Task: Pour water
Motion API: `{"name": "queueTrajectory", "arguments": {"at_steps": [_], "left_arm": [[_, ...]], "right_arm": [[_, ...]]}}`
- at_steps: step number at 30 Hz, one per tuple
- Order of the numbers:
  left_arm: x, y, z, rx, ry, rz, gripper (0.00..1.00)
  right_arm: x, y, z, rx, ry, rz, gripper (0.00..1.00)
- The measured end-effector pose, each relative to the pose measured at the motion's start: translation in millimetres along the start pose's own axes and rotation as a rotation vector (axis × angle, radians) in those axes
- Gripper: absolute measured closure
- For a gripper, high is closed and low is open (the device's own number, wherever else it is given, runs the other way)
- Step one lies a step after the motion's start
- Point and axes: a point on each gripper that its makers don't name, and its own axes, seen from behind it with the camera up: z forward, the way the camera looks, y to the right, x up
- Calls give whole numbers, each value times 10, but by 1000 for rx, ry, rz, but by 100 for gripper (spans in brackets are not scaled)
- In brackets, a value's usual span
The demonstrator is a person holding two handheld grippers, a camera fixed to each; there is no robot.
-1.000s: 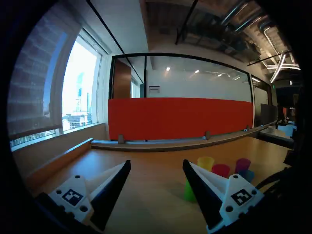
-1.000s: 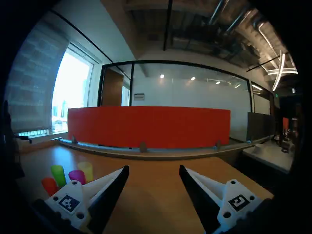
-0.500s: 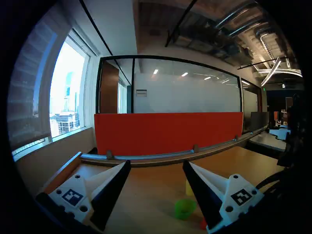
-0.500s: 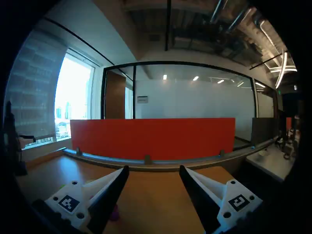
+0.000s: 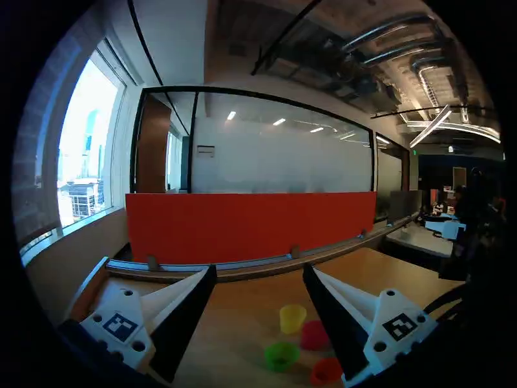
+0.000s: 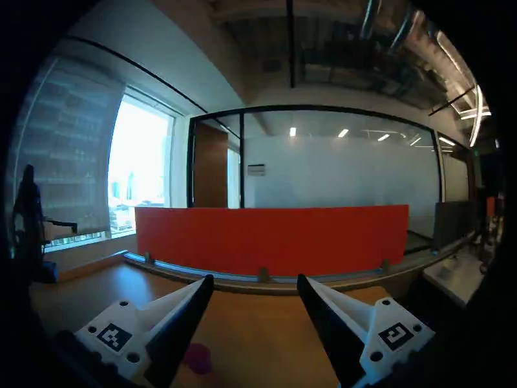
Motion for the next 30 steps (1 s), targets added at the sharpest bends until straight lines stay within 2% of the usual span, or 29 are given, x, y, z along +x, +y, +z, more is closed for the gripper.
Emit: {"name": "queueTrajectory", "arguments": {"at_steps": [5, 15, 18, 24, 27, 30], "left_arm": [[28, 136, 14, -80, -3, -15, 1], [-39, 489, -76, -281, -45, -14, 1], [-45, 568, -80, -327, -45, -46, 1], [-49, 632, -59, -404, -50, -98, 1], [-69, 613, -32, -420, -57, -88, 1], [-137, 585, 1, -427, -71, -55, 1]], "right_arm": [[35, -244, -21, 127, -12, 6, 0], [111, -937, -199, 441, -38, 16, 0], [83, -1062, -236, 498, -61, 18, 0], [32, -1169, -224, 537, -87, -4, 0], [-14, -1223, -220, 553, -105, -28, 0], [-86, -1288, -221, 574, -131, -45, 0]]}}
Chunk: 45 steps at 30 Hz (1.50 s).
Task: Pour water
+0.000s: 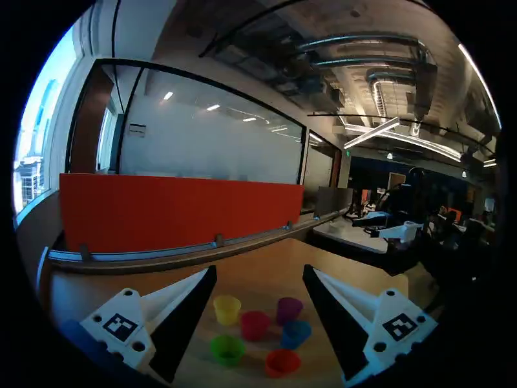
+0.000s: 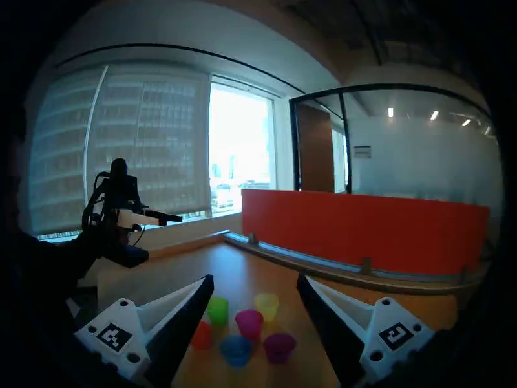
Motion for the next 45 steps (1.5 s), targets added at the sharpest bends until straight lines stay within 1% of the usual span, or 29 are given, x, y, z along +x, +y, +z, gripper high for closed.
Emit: {"name": "queueTrajectory", "arguments": {"at_steps": [3, 6, 9, 12, 21, 27, 33, 36, 45], "left_arm": [[-118, -39, 25, -6, -34, 48, 1], [-274, -70, 50, -7, -78, 105, 1], [-428, -78, 78, -13, -119, 146, 1], [-563, -68, 100, -25, -155, 160, 1], [-988, -109, 170, -56, -281, 178, 1], [-1265, -120, 219, -71, -337, 202, 1], [-1511, -133, 238, -84, -392, 224, 0], [-1606, -170, 239, -84, -415, 234, 1], [-1980, -370, 253, -72, -498, 252, 1]], "right_arm": [[-81, -26, 45, 16, -35, -13, 0], [-173, -27, 95, 17, -68, -28, 0], [-280, -54, 138, 26, -101, -51, 0], [-390, -86, 190, 37, -132, -69, 0], [-796, -149, 355, 69, -223, -87, 0], [-1012, -182, 439, 90, -262, -105, 0], [-1262, -193, 515, 101, -307, -109, 0], [-1375, -203, 553, 108, -327, -112, 0], [-1721, -223, 663, 126, -381, -131, 0]]}}
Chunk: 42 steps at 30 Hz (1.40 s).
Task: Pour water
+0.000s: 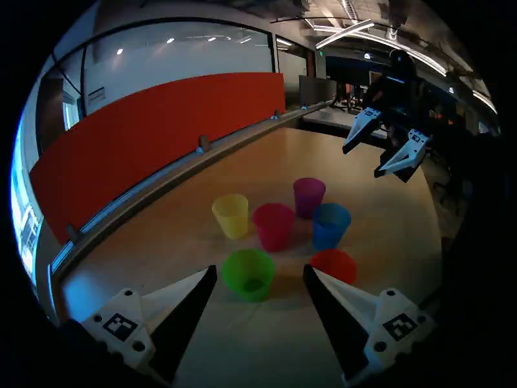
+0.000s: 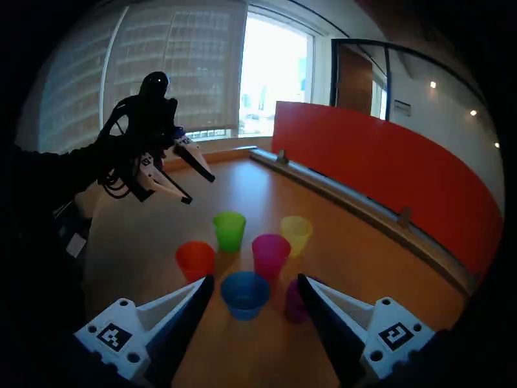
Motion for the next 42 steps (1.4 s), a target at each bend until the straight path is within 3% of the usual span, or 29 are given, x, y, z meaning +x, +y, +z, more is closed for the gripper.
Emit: {"name": "queueTrajectory", "arguments": {"at_steps": [9, 18, 30, 42], "left_arm": [[-267, -36, 255, -12, -59, 24, 0], [-486, -34, 472, -42, -114, 18, 0], [-638, -125, 652, -43, -154, -1, 0], [-619, -159, 837, -63, -160, -20, 0]], "right_arm": [[-302, -28, 191, 16, -63, -9, 0], [-509, -39, 319, 30, -99, 0, 0], [-681, -40, 445, 45, -123, 8, 0], [-722, -36, 551, 58, -128, 16, 0]]}}
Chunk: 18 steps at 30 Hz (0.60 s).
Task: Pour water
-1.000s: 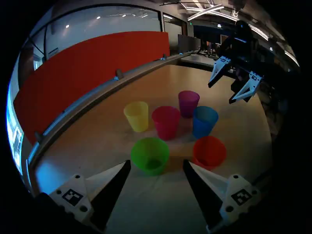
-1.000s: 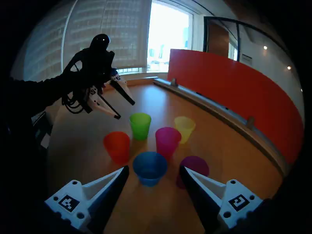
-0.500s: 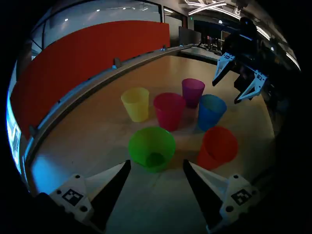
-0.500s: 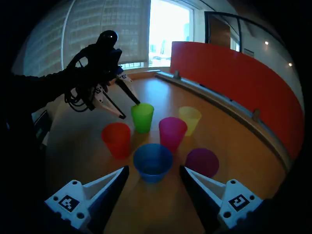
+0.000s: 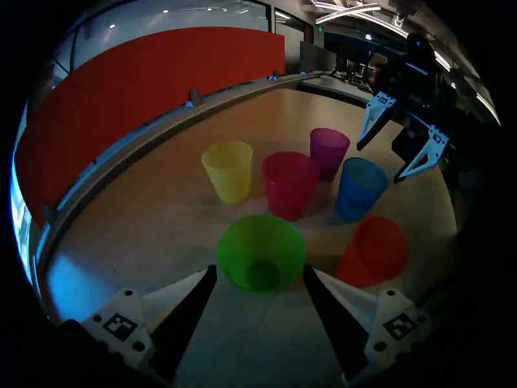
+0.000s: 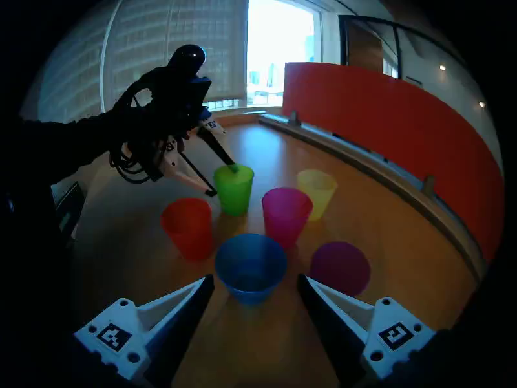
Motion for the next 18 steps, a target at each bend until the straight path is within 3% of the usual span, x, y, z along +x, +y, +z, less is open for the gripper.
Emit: {"name": "queueTrajectory", "arguments": {"at_steps": [11, 15, 18], "left_arm": [[104, 26, 114, -21, 18, 4, 0], [114, 13, 143, -22, 18, -4, 11], [127, -8, 150, -18, 23, -11, 12]], "right_arm": [[-38, 31, 36, 2, -6, 4, 0], [-41, 34, 42, 3, -7, 3, 0], [-48, 31, 46, 4, -8, 1, 0]]}}
